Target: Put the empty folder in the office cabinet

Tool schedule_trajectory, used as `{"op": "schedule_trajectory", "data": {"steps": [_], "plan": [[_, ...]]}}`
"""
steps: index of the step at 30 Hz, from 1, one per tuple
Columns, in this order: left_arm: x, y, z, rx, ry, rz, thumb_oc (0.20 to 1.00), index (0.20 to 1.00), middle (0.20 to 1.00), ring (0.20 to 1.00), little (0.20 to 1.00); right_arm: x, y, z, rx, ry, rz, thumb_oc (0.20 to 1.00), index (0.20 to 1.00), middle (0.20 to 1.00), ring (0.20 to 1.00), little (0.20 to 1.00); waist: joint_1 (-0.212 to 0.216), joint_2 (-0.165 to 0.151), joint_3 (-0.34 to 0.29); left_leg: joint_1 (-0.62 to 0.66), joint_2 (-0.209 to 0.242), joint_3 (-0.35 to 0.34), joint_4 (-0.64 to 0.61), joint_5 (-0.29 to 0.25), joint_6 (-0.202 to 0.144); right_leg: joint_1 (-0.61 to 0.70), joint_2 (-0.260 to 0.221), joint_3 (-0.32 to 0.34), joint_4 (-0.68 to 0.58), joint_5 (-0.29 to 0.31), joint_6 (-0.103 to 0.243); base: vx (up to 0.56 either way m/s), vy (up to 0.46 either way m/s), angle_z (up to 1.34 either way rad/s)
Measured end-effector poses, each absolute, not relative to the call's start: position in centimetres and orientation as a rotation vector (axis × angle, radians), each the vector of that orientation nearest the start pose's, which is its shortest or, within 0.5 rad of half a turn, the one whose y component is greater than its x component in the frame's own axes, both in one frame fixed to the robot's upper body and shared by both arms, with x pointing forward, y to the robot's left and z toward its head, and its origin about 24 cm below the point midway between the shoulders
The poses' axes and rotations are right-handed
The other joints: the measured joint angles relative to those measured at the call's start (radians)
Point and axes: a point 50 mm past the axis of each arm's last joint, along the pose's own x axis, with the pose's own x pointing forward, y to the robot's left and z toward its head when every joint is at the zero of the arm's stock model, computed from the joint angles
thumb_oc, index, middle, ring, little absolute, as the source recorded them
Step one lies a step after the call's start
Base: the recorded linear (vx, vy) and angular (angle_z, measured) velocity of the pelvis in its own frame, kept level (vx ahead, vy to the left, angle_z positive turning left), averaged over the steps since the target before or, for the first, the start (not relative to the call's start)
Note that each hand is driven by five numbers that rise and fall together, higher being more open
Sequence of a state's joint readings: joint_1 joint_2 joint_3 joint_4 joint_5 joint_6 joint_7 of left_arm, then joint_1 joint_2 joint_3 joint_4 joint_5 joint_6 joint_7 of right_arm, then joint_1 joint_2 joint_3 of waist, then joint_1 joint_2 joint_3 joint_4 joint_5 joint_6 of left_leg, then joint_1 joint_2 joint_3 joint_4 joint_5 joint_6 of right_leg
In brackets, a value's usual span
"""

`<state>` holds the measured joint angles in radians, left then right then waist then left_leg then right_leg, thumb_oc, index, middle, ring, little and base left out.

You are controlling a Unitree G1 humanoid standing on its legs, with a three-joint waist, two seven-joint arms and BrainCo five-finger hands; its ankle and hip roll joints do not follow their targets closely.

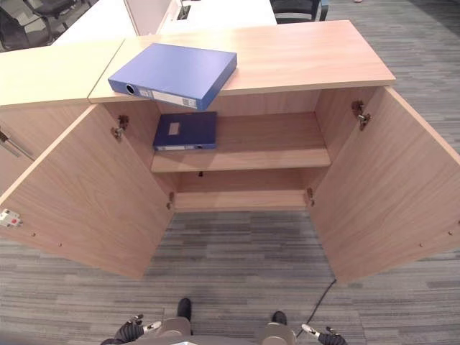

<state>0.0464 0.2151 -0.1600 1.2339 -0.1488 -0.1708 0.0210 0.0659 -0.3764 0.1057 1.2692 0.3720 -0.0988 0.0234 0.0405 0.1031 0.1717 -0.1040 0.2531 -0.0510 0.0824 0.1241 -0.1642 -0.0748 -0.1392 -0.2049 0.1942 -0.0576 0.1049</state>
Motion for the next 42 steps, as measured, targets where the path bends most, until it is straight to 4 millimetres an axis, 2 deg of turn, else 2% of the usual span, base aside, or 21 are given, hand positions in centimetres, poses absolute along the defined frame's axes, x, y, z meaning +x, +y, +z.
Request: {"op": "schedule_trajectory", "data": {"steps": [1,2,3,6,8,12,16,17,18,19,20,21,23,26,27,28,30,34,37,41,42], "plan": [[8.7,22.5,-16.1,0.173,1.104,0.095,1.0,1.0,1.0,1.0,1.0,5.8,-29.2,-14.8,-0.076,1.191,-0.368,1.0,1.0,1.0,1.0,1.0,-0.001,-0.007,-0.001,-0.011,-0.001,-0.009,-0.01,0.037,-0.009,-0.017,-0.001,-0.005,0.047,-0.022,-0.01,0.07,-0.236,0.35],[8.4,22.3,-16.2,0.167,1.106,0.091,1.0,1.0,1.0,1.0,1.0,5.8,-29.8,-14.6,-0.09,1.186,-0.376,1.0,1.0,1.0,1.0,1.0,0.001,0.019,-0.003,-0.015,0.027,0.008,-0.013,-0.005,0.039,-0.048,0.028,0.004,0.105,-0.065,-0.026,0.07,-0.236,0.4],[8.7,22.7,-16.0,0.177,1.099,0.096,1.0,1.0,1.0,1.0,1.0,6.1,-29.8,-14.6,-0.09,1.18,-0.373,1.0,1.0,1.0,1.0,1.0,-0.001,0.019,0.01,-0.022,0.05,0.019,-0.018,-0.033,0.007,-0.086,0.042,0.006,0.225,-0.107,-0.056,0.06,-0.175,0.27],[8.9,25.2,-15.4,0.23,1.1,0.139,1.0,1.0,1.0,1.0,1.0,5.7,-27.7,-15.4,-0.04,1.2,-0.348,1.0,1.0,1.0,1.0,1.0,-0.015,-0.099,0.027,-0.031,0.039,0.097,0.001,-0.124,0.082,-0.148,0.012,0.004,0.345,-0.212,-0.112,0.07,-0.1,0.47],[9.1,25.5,-15.2,0.238,1.095,0.14,1.0,1.0,1.0,1.0,1.0,5.5,-27.8,-15.4,-0.042,1.21,-0.352,1.0,1.0,1.0,1.0,1.0,0.001,-0.108,0.031,-0.06,0.045,0.135,0.124,-0.113,0.058,-0.139,0.008,-0.007,0.284,-0.202,-0.12,0.13,-0.037,0.15],[10.6,24.0,-15.4,0.248,1.073,0.072,1.0,1.0,1.0,1.0,1.0,4.7,-27.9,-15.5,-0.04,1.249,-0.365,1.0,1.0,1.0,1.0,1.0,0.001,-0.095,0.037,-0.027,-0.016,0.117,-0.059,-0.1,0.03,-0.052,0.024,-0.023,0.02,-0.034,-0.118,0.22,0.005,0.52],[10.7,23.3,-15.6,0.234,1.087,0.064,1.0,1.0,1.0,1.0,1.0,8.3,-27.7,-15.0,-0.04,1.151,-0.339,1.0,1.0,1.0,1.0,1.0,0.046,-0.078,0.049,-0.011,-0.035,0.12,-0.13,-0.099,0.025,-0.023,0.054,-0.013,-0.123,-0.013,-0.108,0.23,0.044,-0.1],[10.2,22.9,-15.8,0.218,1.099,0.063,1.0,1.0,1.0,1.0,1.0,8.9,-28.1,-14.7,-0.051,1.132,-0.343,1.0,1.0,1.0,1.0,1.0,0.068,-0.034,0.038,-0.007,-0.009,0.109,-0.145,-0.16,0.03,-0.026,0.099,-0.021,-0.114,-0.004,-0.109,0.27,0.084,-0.4],[10.4,22.5,-15.8,0.212,1.097,0.056,1.0,1.0,1.0,1.0,1.0,9.3,-28.4,-14.6,-0.056,1.12,-0.35,1.0,1.0,1.0,1.0,1.0,0.082,-0.002,0.045,0.0,0.031,0.095,-0.156,-0.122,-0.012,-0.057,0.129,-0.031,0.005,-0.026,-0.115,0.19,0.081,-0.22],[11.2,23.9,-15.2,0.243,1.062,0.077,1.0,1.0,1.0,1.0,1.0,9.9,-26.7,-15.0,-0.021,1.125,-0.317,1.0,1.0,1.0,1.0,1.0,0.093,-0.045,0.07,-0.003,0.023,0.098,-0.126,-0.083,-0.028,-0.105,0.11,-0.024,0.256,-0.086,-0.101,0.3,0.141,0.04],[11.1,25.8,-14.6,0.285,1.05,0.102,1.0,1.0,1.0,1.0,1.0,9.5,-24.8,-15.7,0.024,1.145,-0.288,1.0,1.0,1.0,1.0,1.0,0.108,-0.126,0.073,0.001,-0.016,0.114,-0.096,-0.082,-0.031,-0.077,0.078,-0.014,0.286,-0.156,-0.095,0.21,0.109,0.26],[11.1,26.5,-14.5,0.295,1.058,0.124,1.0,1.0,1.0,1.0,1.0,10.0,-24.0,-15.8,0.043,1.136,-0.277,1.0,1.0,1.0,1.0,1.0,0.104,-0.156,0.085,-0.026,-0.019,0.121,-0.029,-0.082,-0.027,-0.011,0.073,0.014,0.204,-0.232,-0.119,0.42,0.258,0.21],[10.4,26.2,-14.9,0.278,1.091,0.124,1.0,1.0,1.0,1.0,1.0,10.3,-24.2,-15.7,0.056,1.119,-0.296,1.0,1.0,1.0,1.0,1.0,0.127,-0.167,0.076,-0.069,-0.017,0.119,-0.03,-0.082,-0.014,0.054,0.063,0.04,0.089,-0.227,-0.112,0.44,0.313,-0.14],[9.1,25.4,-15.5,0.25,1.142,0.128,1.0,1.0,1.0,1.0,1.0,9.6,-25.1,-15.6,0.036,1.137,-0.31,1.0,1.0,1.0,1.0,1.0,0.124,-0.117,0.045,-0.093,0.011,0.114,-0.07,-0.062,-0.013,0.091,0.048,0.065,0.021,-0.192,-0.07,0.16,0.172,-0.21],[8.9,25.0,-15.6,0.24,1.148,0.122,1.0,1.0,1.0,1.0,1.0,8.8,-25.5,-15.7,0.029,1.154,-0.321,1.0,1.0,1.0,1.0,1.0,0.125,-0.095,0.034,-0.08,0.009,0.117,-0.09,-0.022,-0.006,0.094,0.039,0.079,0.018,-0.178,-0.05,0.23,0.286,-0.1],[8.9,25.2,-15.6,0.244,1.147,0.125,1.0,1.0,1.0,1.0,1.0,8.6,-25.0,-15.8,0.038,1.164,-0.313,1.0,1.0,1.0,1.0,1.0,0.131,-0.115,0.035,-0.083,-0.017,0.149,-0.065,0.047,0.004,0.107,0.005,0.105,0.004,-0.177,-0.029,0.2,0.267,-0.25],[9.3,26.7,-15.0,0.281,1.135,0.148,1.0,1.0,1.0,1.0,1.0,9.0,-22.9,-16.3,0.083,1.164,-0.274,1.0,1.0,1.0,1.0,1.0,0.131,-0.196,0.037,-0.105,-0.088,0.196,0.016,-0.006,0.064,0.137,-0.071,0.108,-0.064,-0.101,0.014,0.19,0.282,-0.2],[12.3,27.2,-14.0,0.319,1.058,0.137,1.0,1.0,1.0,1.0,1.0,10.6,-21.1,-16.3,0.091,1.129,-0.212,1.0,1.0,1.0,1.0,1.0,0.129,-0.24,0.031,-0.15,-0.107,0.213,0.12,-0.099,0.115,0.127,-0.094,0.101,-0.088,0.045,0.018,0.12,0.207,-0.08],[14.4,27.8,-13.0,0.34,0.984,0.139,1.0,1.0,1.0,1.0,1.0,11.8,-20.8,-16.0,0.07,1.103,-0.18,1.0,1.0,1.0,1.0,1.0,0.128,-0.246,0.027,-0.137,-0.134,0.228,0.106,-0.128,0.143,0.075,-0.127,0.095,-0.003,0.118,0.071,0.16,0.295,0.01],[14.1,27.8,-13.1,0.344,0.993,0.137,1.0,1.0,1.0,1.0,1.0,12.8,-20.6,-15.6,0.068,1.062,-0.162,1.0,1.0,1.0,1.0,1.0,0.125,-0.217,0.043,-0.073,-0.148,0.264,0.103,-0.17,0.191,-0.013,-0.175,0.043,0.206,0.197,0.115,0.14,0.271,-0.26],[13.4,27.9,-13.3,0.348,1.008,0.136,1.0,1.0,1.0,1.0,1.0,12.6,-20.6,-15.7,0.07,1.073,-0.165,1.0,1.0,1.0,1.0,1.0,0.134,-0.207,0.047,-0.042,-0.162,0.293,0.107,-0.205,0.207,-0.032,-0.194,0.001,0.226,0.304,0.111,0.32,0.345,-0.59]]}}
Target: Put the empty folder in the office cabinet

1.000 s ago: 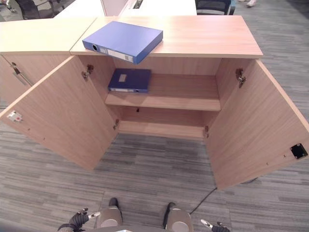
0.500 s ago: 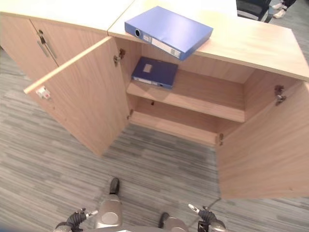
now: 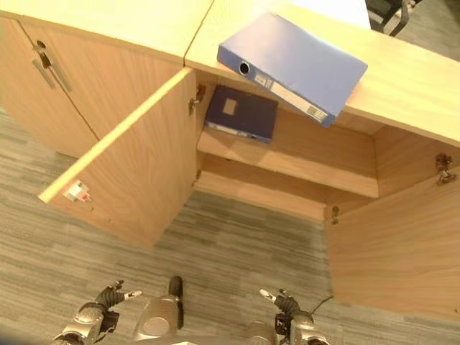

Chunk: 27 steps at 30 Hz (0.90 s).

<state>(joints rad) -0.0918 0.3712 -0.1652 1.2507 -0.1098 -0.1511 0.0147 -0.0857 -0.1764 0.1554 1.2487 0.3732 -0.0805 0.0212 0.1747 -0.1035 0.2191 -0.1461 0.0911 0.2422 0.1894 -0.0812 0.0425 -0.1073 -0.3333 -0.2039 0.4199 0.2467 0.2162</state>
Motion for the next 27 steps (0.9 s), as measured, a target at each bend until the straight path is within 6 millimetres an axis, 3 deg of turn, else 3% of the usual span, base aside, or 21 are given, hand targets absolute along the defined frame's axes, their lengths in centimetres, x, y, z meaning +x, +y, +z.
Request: {"op": "schedule_trajectory", "data": {"steps": [1,2,3,4,5,6,7,11,14,18,21,22,23,24,26,27], "plan": [[12.5,27.9,-13.6,0.342,1.033,0.137,1.0,1.0,1.0,1.0,1.0,13.0,-20.9,-15.4,0.066,1.046,-0.167,1.0,1.0,1.0,1.0,1.0,-0.018,0.036,0.025,0.064,-0.013,0.017,-0.071,0.001,0.038,-0.042,-0.021,0.001,0.063,0.063,0.025,0.28,0.241,-0.75],[12.0,27.9,-13.8,0.337,1.055,0.145,1.0,1.0,1.0,1.0,1.0,12.8,-21.2,-15.4,0.062,1.042,-0.175,1.0,1.0,1.0,1.0,1.0,-0.026,0.049,0.033,0.101,-0.024,0.018,-0.117,0.007,0.058,-0.081,-0.022,-0.006,0.13,-0.02,0.071,0.28,0.18,-0.51],[11.2,27.8,-14.1,0.335,1.077,0.148,1.0,1.0,1.0,1.0,1.0,13.0,-21.8,-15.2,0.054,1.02,-0.19,1.0,1.0,1.0,1.0,1.0,-0.04,0.055,0.031,0.127,-0.034,0.02,-0.145,0.031,0.052,-0.077,-0.02,-0.059,0.121,-0.089,0.058,0.14,0.041,-0.14],[11.1,27.9,-14.1,0.337,1.078,0.149,1.0,1.0,1.0,1.0,1.0,13.1,-22.1,-15.1,0.047,1.013,-0.193,1.0,1.0,1.0,1.0,1.0,-0.049,0.058,0.03,0.127,-0.046,0.024,-0.148,0.036,0.051,-0.08,-0.024,-0.086,0.105,-0.113,0.056,0.21,0.049,0.13],[11.5,27.9,-13.9,0.342,1.063,0.144,1.0,1.0,1.0,1.0,1.0,12.6,-22.5,-15.2,0.04,1.027,-0.202,1.0,1.0,1.0,1.0,1.0,-0.059,0.057,0.029,0.141,-0.065,0.022,-0.15,0.031,0.06,-0.09,-0.031,-0.118,0.074,-0.124,0.051,0.26,-0.003,0.16],[12.1,27.7,-13.8,0.341,1.04,0.137,1.0,1.0,1.0,1.0,1.0,12.3,-22.8,-15.2,0.033,1.04,-0.209,1.0,1.0,1.0,1.0,1.0,-0.059,0.058,0.028,0.159,-0.084,0.025,-0.162,0.029,0.064,-0.081,-0.04,-0.195,-0.008,-0.125,0.049,0.2,-0.015,0.14],[12.1,27.6,-13.8,0.341,1.038,0.136,1.0,1.0,1.0,1.0,1.0,12.3,-22.9,-15.2,0.034,1.04,-0.21,1.0,1.0,1.0,1.0,1.0,-0.067,0.063,0.027,0.165,-0.093,0.02,-0.165,0.029,0.063,-0.082,-0.035,-0.208,-0.066,-0.122,0.047,0.18,-0.034,0.16],[12.3,27.5,-13.7,0.341,1.022,0.13,1.0,1.0,1.0,1.0,1.0,11.5,-23.5,-15.3,0.054,1.053,-0.251,1.0,1.0,1.0,1.0,1.0,-0.115,0.065,0.025,0.171,-0.119,-0.01,-0.146,0.023,0.052,-0.106,-0.053,-0.144,-0.165,-0.114,0.046,0.14,-0.09,0.37],[12.4,27.5,-13.7,0.342,1.014,0.128,1.0,1.0,1.0,1.0,1.0,10.9,-23.6,-15.5,0.053,1.071,-0.256,1.0,1.0,1.0,1.0,1.0,-0.114,0.067,0.026,0.184,-0.121,-0.025,-0.143,0.018,0.044,-0.097,-0.075,-0.107,-0.193,-0.111,0.048,0.1,-0.14,0.17],[12.3,27.5,-13.7,0.341,1.015,0.129,1.0,1.0,1.0,1.0,1.0,10.5,-23.6,-15.6,0.053,1.081,-0.258,1.0,1.0,1.0,1.0,1.0,-0.11,0.052,0.017,0.186,-0.118,-0.036,-0.139,0.01,0.03,-0.06,-0.079,0.01,-0.238,-0.111,0.048,0.05,-0.147,0.09],[12.1,27.4,-13.8,0.34,1.017,0.134,1.0,1.0,1.0,1.0,1.0,10.7,-23.5,-15.5,0.05,1.075,-0.252,1.0,1.0,1.0,1.0,1.0,-0.102,0.036,0.001,0.137,-0.077,-0.033,-0.088,-0.005,-0.029,-0.027,-0.097,0.023,-0.267,-0.088,0.017,0.02,-0.212,-0.1],[12.1,27.6,-13.7,0.345,1.016,0.136,1.0,1.0,1.0,1.0,1.0,10.8,-23.2,-15.6,0.056,1.075,-0.247,1.0,1.0,1.0,1.0,1.0,-0.098,0.027,-0.002,0.115,-0.061,-0.033,-0.065,-0.011,-0.05,-0.02,-0.093,0.01,-0.279,-0.039,-0.035,0.06,-0.205,-0.23],[12.1,27.6,-13.7,0.346,1.015,0.139,1.0,1.0,1.0,1.0,1.0,10.9,-23.1,-15.6,0.057,1.073,-0.245,1.0,1.0,1.0,1.0,1.0,-0.095,0.024,-0.001,0.099,-0.035,-0.032,-0.039,-0.018,-0.082,-0.011,-0.072,-0.008,-0.307,-0.069,-0.029,0.1,-0.216,-0.47],[12.1,27.2,-13.8,0.336,1.013,0.13,1.0,1.0,1.0,1.0,1.0,11.5,-23.5,-15.3,0.047,1.059,-0.248,1.0,1.0,1.0,1.0,1.0,-0.086,0.043,-0.003,0.086,0.009,-0.026,-0.025,-0.023,-0.109,-0.014,-0.028,-0.041,-0.329,-0.099,-0.06,0.13,-0.234,-0.61],[12.0,26.6,-14.1,0.318,1.019,0.126,1.0,1.0,1.0,1.0,1.0,12.0,-24.4,-14.9,0.024,1.041,-0.26,1.0,1.0,1.0,1.0,1.0,-0.098,0.07,-0.005,0.086,0.07,-0.016,-0.032,-0.01,-0.155,-0.012,0.03,-0.062,-0.36,-0.145,-0.053,0.16,-0.239,-0.51],[12.4,25.3,-14.3,0.289,1.003,0.105,1.0,1.0,1.0,1.0,1.0,11.9,-25.9,-14.5,-0.008,1.037,-0.281,1.0,1.0,1.0,1.0,1.0,-0.128,0.118,0.003,0.1,0.123,-0.03,-0.057,0.013,-0.19,-0.014,0.083,-0.065,-0.339,-0.169,-0.078,0.24,-0.322,-0.2]]}}
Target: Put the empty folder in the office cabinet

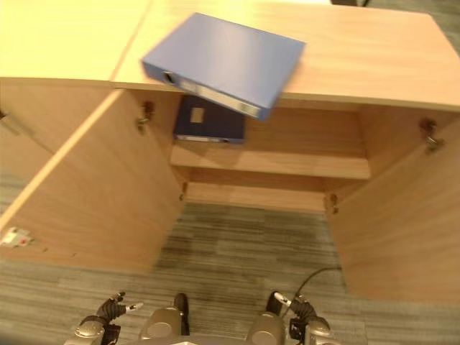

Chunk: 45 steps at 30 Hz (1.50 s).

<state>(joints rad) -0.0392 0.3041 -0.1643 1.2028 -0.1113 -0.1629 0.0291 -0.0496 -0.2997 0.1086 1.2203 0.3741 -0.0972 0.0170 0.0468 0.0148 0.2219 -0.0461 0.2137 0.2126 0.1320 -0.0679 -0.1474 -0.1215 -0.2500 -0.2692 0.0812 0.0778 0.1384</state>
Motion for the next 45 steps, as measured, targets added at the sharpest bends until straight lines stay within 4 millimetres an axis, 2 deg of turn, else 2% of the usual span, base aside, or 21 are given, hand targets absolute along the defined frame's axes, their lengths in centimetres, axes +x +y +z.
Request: {"op": "schedule_trajectory", "data": {"steps": [2,4,5,7,10,11,12,13,15,17,19,22,23,24,25,27,29,32,34,37,45], "plan": [[13.0,23.2,-14.7,0.24,0.981,0.075,1.0,1.0,1.0,1.0,1.0,10.4,-28.0,-14.3,-0.054,1.068,-0.321,1.0,1.0,1.0,1.0,1.0,-0.032,0.051,0.002,0.019,0.039,-0.008,-0.026,0.01,-0.011,-0.026,0.032,0.015,0.082,-0.063,-0.006,0.36,-0.376,-0.06],[12.5,23.1,-14.8,0.23,0.991,0.081,1.0,1.0,1.0,1.0,1.0,7.8,-27.9,-14.9,-0.05,1.15,-0.329,1.0,1.0,1.0,1.0,1.0,-0.046,0.057,-0.006,0.029,0.039,-0.041,-0.044,-0.001,-0.023,-0.118,0.036,0.166,0.301,-0.227,-0.003,0.3,-0.429,0.27],[10.7,23.0,-15.4,0.222,1.044,0.088,1.0,1.0,1.0,1.0,1.0,7.2,-28.1,-15.1,-0.07,1.182,-0.323,1.0,1.0,1.0,1.0,1.0,-0.051,0.095,-0.031,0.043,0.076,-0.054,-0.081,0.057,-0.013,-0.131,0.071,0.119,0.329,-0.261,-0.034,0.24,-0.52,0.24],[9.7,23.2,-15.7,0.224,1.078,0.09,1.0,1.0,1.0,1.0,1.0,7.3,-27.9,-15.0,-0.088,1.178,-0.302,1.0,1.0,1.0,1.0,1.0,-0.035,0.086,-0.032,0.047,0.097,-0.078,-0.086,0.147,0.011,-0.132,0.093,0.105,0.342,-0.279,-0.054,0.18,-0.416,-0.16],[8.5,23.3,-15.9,0.189,1.107,0.12,1.0,1.0,1.0,1.0,1.0,9.3,-28.0,-14.5,-0.102,1.109,-0.278,1.0,1.0,1.0,1.0,1.0,-0.009,0.07,-0.032,0.039,0.176,-0.126,-0.047,0.368,-0.057,-0.056,0.2,0.09,0.232,-0.243,-0.134,0.18,-0.448,-0.37],[8.9,23.1,-15.8,0.188,1.092,0.115,1.0,1.0,1.0,1.0,1.0,9.1,-28.0,-14.5,-0.1,1.112,-0.277,1.0,1.0,1.0,1.0,1.0,-0.011,0.061,-0.04,0.018,0.189,-0.135,-0.025,0.427,-0.045,-0.039,0.213,0.078,0.218,-0.245,-0.156,0.12,-0.368,0.29],[9.3,23.0,-15.7,0.186,1.077,0.108,1.0,1.0,1.0,1.0,1.0,9.0,-28.1,-14.5,-0.101,1.109,-0.278,1.0,1.0,1.0,1.0,1.0,-0.027,0.057,-0.04,-0.021,0.213,-0.069,0.026,0.465,-0.001,0.001,0.217,0.049,0.177,-0.232,-0.186,0.09,-0.247,0.58],[9.9,22.8,-15.6,0.184,1.058,0.099,1.0,1.0,1.0,1.0,1.0,9.0,-28.2,-14.4,-0.106,1.109,-0.281,1.0,1.0,1.0,1.0,1.0,-0.053,0.04,-0.034,-0.05,0.227,0.028,0.079,0.472,0.009,0.037,0.221,0.028,0.139,-0.222,-0.201,0.09,-0.194,0.45],[10.0,22.7,-15.6,0.182,1.054,0.089,1.0,1.0,1.0,1.0,1.0,9.4,-28.7,-14.2,-0.121,1.095,-0.285,1.0,1.0,1.0,1.0,1.0,-0.055,0.029,-0.037,-0.058,0.202,0.101,0.132,0.419,-0.041,0.068,0.237,0.038,0.091,-0.208,-0.226,0.11,-0.142,0.04],[10.2,22.4,-15.6,0.189,1.048,0.069,1.0,1.0,1.0,1.0,1.0,9.4,-28.7,-14.2,-0.121,1.096,-0.289,1.0,1.0,1.0,1.0,1.0,-0.058,0.017,-0.033,-0.081,0.092,0.03,0.148,0.247,-0.041,0.114,0.239,0.056,0.009,-0.175,-0.233,0.11,-0.066,-0.13],[10.1,22.2,-15.7,0.205,1.06,0.039,1.0,1.0,1.0,1.0,1.0,9.9,-28.3,-14.3,-0.112,1.094,-0.281,1.0,1.0,1.0,1.0,1.0,-0.042,0.005,-0.027,-0.09,0.0,-0.028,0.055,0.178,-0.037,0.145,0.244,0.072,-0.041,-0.155,-0.225,0.11,-0.023,-0.25],[10.7,22.1,-15.6,0.219,1.052,0.024,1.0,1.0,1.0,1.0,1.0,10.6,-26.7,-14.7,-0.082,1.087,-0.254,1.0,1.0,1.0,1.0,1.0,0.006,-0.012,-0.017,-0.152,-0.143,-0.194,-0.186,0.172,-0.02,0.196,0.268,0.1,-0.154,-0.111,-0.194,0.09,0.007,-0.39],[10.8,22.2,-15.6,0.217,1.048,0.026,1.0,1.0,1.0,1.0,1.0,10.4,-26.2,-14.9,-0.079,1.105,-0.243,1.0,1.0,1.0,1.0,1.0,0.024,-0.016,-0.013,-0.157,-0.156,-0.242,-0.196,0.173,-0.019,0.205,0.275,0.11,-0.167,-0.102,-0.193,0.11,0.064,-0.45],[10.4,22.5,-15.7,0.217,1.069,0.042,1.0,1.0,1.0,1.0,1.0,10.1,-25.7,-15.2,-0.102,1.125,-0.208,1.0,1.0,1.0,1.0,1.0,0.015,-0.015,-0.013,-0.089,-0.126,-0.186,-0.187,0.197,0.018,0.256,0.274,0.119,-0.168,-0.124,-0.162,0.15,0.122,-0.28],[10.1,23.1,-15.7,0.23,1.085,0.055,1.0,1.0,1.0,1.0,1.0,9.4,-25.0,-15.6,-0.085,1.142,-0.2,1.0,1.0,1.0,1.0,1.0,0.005,-0.033,-0.008,-0.022,-0.138,-0.166,-0.222,0.22,0.071,0.297,0.253,0.115,-0.165,-0.142,-0.128,0.12,0.146,-0.19],[10.6,24.3,-15.2,0.266,1.072,0.064,1.0,1.0,1.0,1.0,1.0,9.5,-23.2,-16.0,-0.044,1.14,-0.172,1.0,1.0,1.0,1.0,1.0,0.01,-0.082,-0.002,-0.002,-0.182,-0.151,-0.23,0.202,0.113,0.297,0.206,0.103,-0.133,-0.148,-0.107,0.08,0.159,-0.03],[10.9,24.6,-15.1,0.276,1.063,0.068,1.0,1.0,1.0,1.0,1.0,9.3,-22.9,-16.1,-0.033,1.145,-0.168,1.0,1.0,1.0,1.0,1.0,0.019,-0.037,-0.011,0.036,-0.203,-0.156,-0.223,0.164,0.16,0.254,0.135,0.074,-0.086,-0.174,-0.046,0.08,0.2,0.07],[10.9,25.1,-14.9,0.286,1.057,0.076,1.0,1.0,1.0,1.0,1.0,9.2,-22.7,-16.1,-0.028,1.146,-0.165,1.0,1.0,1.0,1.0,1.0,0.02,-0.047,-0.021,0.039,-0.231,-0.158,-0.232,0.151,0.168,0.219,0.064,0.069,-0.128,-0.142,0.004,0.04,0.11,0.09],[10.5,25.5,-14.8,0.291,1.061,0.082,1.0,1.0,1.0,1.0,1.0,9.1,-22.5,-16.2,-0.024,1.152,-0.163,1.0,1.0,1.0,1.0,1.0,0.02,-0.056,-0.034,0.037,-0.246,-0.159,-0.232,0.149,0.168,0.191,0.034,0.069,-0.129,-0.136,0.006,0.01,0.103,0.08],[10.1,25.6,-14.9,0.293,1.074,0.085,1.0,1.0,1.0,1.0,1.0,8.6,-22.5,-16.3,-0.022,1.162,-0.167,1.0,1.0,1.0,1.0,1.0,0.02,-0.064,-0.053,0.039,-0.25,-0.165,-0.231,0.146,0.158,0.191,0.033,0.071,-0.126,-0.063,0.01,-0.03,0.091,0.11],[10.7,25.5,-14.8,0.29,1.057,0.084,1.0,1.0,1.0,1.0,1.0,9.6,-23.2,-16.0,-0.038,1.142,-0.171,1.0,1.0,1.0,1.0,1.0,0.02,-0.032,-0.047,0.064,-0.185,-0.154,-0.223,0.134,0.135,0.105,0.066,0.07,0.051,-0.104,0.024,0.02,0.027,-0.1]]}}
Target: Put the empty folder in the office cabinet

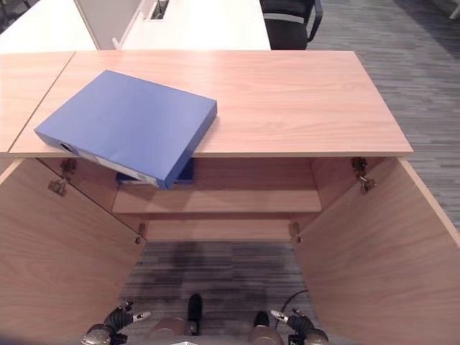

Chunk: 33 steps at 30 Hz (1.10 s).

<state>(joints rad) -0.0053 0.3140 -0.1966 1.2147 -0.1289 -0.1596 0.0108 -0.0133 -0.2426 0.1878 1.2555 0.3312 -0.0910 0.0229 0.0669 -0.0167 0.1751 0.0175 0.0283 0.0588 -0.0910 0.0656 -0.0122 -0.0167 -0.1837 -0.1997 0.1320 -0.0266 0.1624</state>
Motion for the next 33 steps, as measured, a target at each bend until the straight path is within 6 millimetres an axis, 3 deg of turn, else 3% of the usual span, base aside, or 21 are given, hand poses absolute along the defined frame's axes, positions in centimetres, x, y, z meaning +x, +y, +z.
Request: {"op": "schedule_trajectory", "data": {"steps": [3,7,11,22,24,26,27,29,31,33], "plan": [[10.6,26.3,-14.6,0.306,1.06,0.097,1.0,1.0,1.0,1.0,1.0,9.1,-22.5,-16.2,-0.024,1.162,-0.159,1.0,1.0,1.0,1.0,1.0,0.005,-0.033,-0.01,0.002,-0.011,-0.002,-0.009,0.001,-0.006,0.038,-0.013,-0.003,-0.094,0.004,-0.008,0.12,-0.08,0.03],[8.9,24.8,-15.4,0.266,1.101,0.078,1.0,1.0,1.0,1.0,1.0,8.5,-23.1,-16.2,-0.047,1.177,-0.165,1.0,1.0,1.0,1.0,1.0,0.01,-0.001,-0.025,-0.006,0.017,-0.006,-0.008,0.008,-0.028,0.09,0.034,-0.018,-0.226,0.066,-0.041,0.05,-0.078,0.0],[8.1,23.7,-15.9,0.237,1.121,0.062,1.0,1.0,1.0,1.0,1.0,7.6,-24.0,-16.2,-0.077,1.197,-0.173,1.0,1.0,1.0,1.0,1.0,0.007,0.025,-0.036,-0.005,0.032,-0.012,0.001,0.019,-0.039,0.097,0.051,-0.027,-0.22,0.072,-0.056,0.02,-0.049,0.05],[9.7,23.3,-15.4,0.238,1.056,0.055,1.0,1.0,1.0,1.0,1.0,6.5,-24.5,-16.2,-0.103,1.225,-0.171,1.0,1.0,1.0,1.0,1.0,0.004,-0.004,-0.073,0.006,0.037,-0.027,-0.009,0.007,-0.051,0.122,0.056,-0.037,-0.226,0.062,-0.059,0.01,-0.011,0.02],[11.1,23.5,-14.7,0.262,0.985,0.049,1.0,1.0,1.0,1.0,1.0,6.2,-24.5,-16.3,-0.102,1.233,-0.172,1.0,1.0,1.0,1.0,1.0,0.022,-0.005,-0.077,0.005,0.037,-0.031,-0.009,0.008,-0.051,0.122,0.057,-0.039,-0.226,0.062,-0.059,-0.02,-0.013,0.04],[14.4,23.9,-12.0,0.344,0.791,0.014,1.0,1.0,1.0,1.0,1.0,5.9,-24.5,-16.3,-0.101,1.234,-0.173,1.0,1.0,1.0,1.0,1.0,0.041,-0.004,-0.078,-0.002,0.037,-0.048,-0.009,0.013,-0.052,0.124,0.059,-0.054,-0.226,0.062,-0.059,-0.04,-0.029,0.19],[15.9,24.1,-9.8,0.394,0.653,-0.013,1.0,1.0,1.0,1.0,1.0,5.9,-24.4,-16.3,-0.099,1.224,-0.171,1.0,1.0,1.0,1.0,1.0,0.047,-0.006,-0.078,-0.008,0.037,-0.059,-0.009,0.017,-0.052,0.124,0.06,-0.064,-0.226,0.064,-0.06,-0.02,-0.032,0.26],[17.5,24.4,-7.6,0.439,0.517,-0.017,1.0,1.0,1.0,1.0,1.0,5.4,-24.4,-16.3,-0.098,1.224,-0.173,1.0,1.0,1.0,1.0,1.0,0.062,-0.002,-0.082,-0.008,0.036,-0.068,-0.009,0.019,-0.053,0.13,0.059,-0.075,-0.226,0.062,-0.059,-0.01,-0.051,0.2],[17.7,24.9,-5.5,0.499,0.412,0.023,1.0,1.0,1.0,1.0,1.0,5.6,-24.2,-16.3,-0.093,1.209,-0.17,1.0,1.0,1.0,1.0,1.0,0.082,0.007,-0.088,-0.006,0.032,-0.082,-0.009,0.019,-0.054,0.141,0.062,-0.089,-0.226,0.058,-0.055,0.02,-0.042,0.19],[16.7,25.5,-5.9,0.599,0.436,0.037,1.0,1.0,1.0,1.0,1.0,5.6,-24.2,-16.3,-0.119,1.21,-0.155,1.0,1.0,1.0,1.0,1.0,0.093,0.007,-0.088,-0.007,0.032,-0.094,-0.009,0.021,-0.056,0.145,0.059,-0.101,-0.226,0.051,-0.059,0.03,-0.037,0.19]]}}
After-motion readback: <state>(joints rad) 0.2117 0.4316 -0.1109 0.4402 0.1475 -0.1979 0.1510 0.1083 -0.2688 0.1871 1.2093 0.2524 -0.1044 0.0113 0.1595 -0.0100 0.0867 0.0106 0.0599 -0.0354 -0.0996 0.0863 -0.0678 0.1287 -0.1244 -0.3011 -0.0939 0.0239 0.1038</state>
